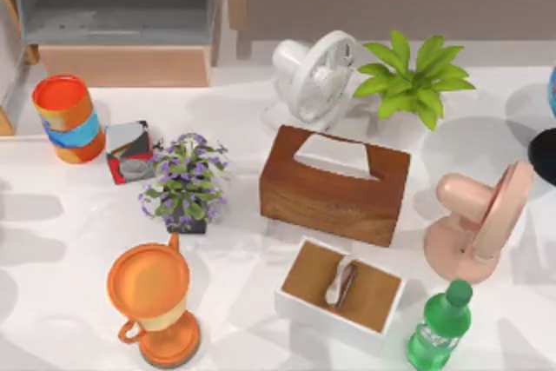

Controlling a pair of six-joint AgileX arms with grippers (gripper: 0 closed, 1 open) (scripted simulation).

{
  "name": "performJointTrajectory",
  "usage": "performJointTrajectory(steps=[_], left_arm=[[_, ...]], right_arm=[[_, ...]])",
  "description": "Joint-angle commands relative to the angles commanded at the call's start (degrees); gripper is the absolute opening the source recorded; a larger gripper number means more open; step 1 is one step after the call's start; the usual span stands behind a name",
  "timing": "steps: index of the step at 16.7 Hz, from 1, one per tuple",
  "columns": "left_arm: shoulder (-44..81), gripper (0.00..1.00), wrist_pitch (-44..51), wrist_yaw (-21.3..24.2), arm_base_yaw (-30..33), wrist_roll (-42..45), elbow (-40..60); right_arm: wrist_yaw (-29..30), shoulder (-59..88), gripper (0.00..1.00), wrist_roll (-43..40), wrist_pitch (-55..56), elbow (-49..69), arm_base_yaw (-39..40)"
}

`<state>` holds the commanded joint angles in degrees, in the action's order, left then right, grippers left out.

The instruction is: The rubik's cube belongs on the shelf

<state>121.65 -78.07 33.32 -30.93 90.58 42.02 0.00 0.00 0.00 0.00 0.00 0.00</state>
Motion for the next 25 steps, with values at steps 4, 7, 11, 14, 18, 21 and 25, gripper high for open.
performJointTrajectory(steps=[4,7,11,14,18,21,25], left_arm=[[0.01,0.0,0.1,0.11,-0.3,-0.06,-0.33],[1.22,0.0,1.48,-0.64,0.55,-0.2,1.75],[4.01,0.0,4.88,-3.12,2.93,-0.32,8.87],[6.02,0.0,7.49,-4.74,4.65,-0.33,13.34],[6.17,0.0,7.85,-4.84,4.49,-0.36,13.58],[7.69,0.0,9.32,-5.39,5.14,-0.42,15.95],[11.43,0.0,13.57,-7.47,7.17,-0.54,25.42]], right_arm=[[0.0,0.0,1.0,0.0,0.0,0.0,0.0],[0.0,0.0,1.0,0.0,0.0,0.0,0.0],[0.0,0.0,1.0,0.0,0.0,0.0,0.0],[0.0,0.0,1.0,0.0,0.0,0.0,0.0],[0.0,0.0,1.0,0.0,0.0,0.0,0.0],[0.0,0.0,1.0,0.0,0.0,0.0,0.0],[0.0,0.0,1.0,0.0,0.0,0.0,0.0]])
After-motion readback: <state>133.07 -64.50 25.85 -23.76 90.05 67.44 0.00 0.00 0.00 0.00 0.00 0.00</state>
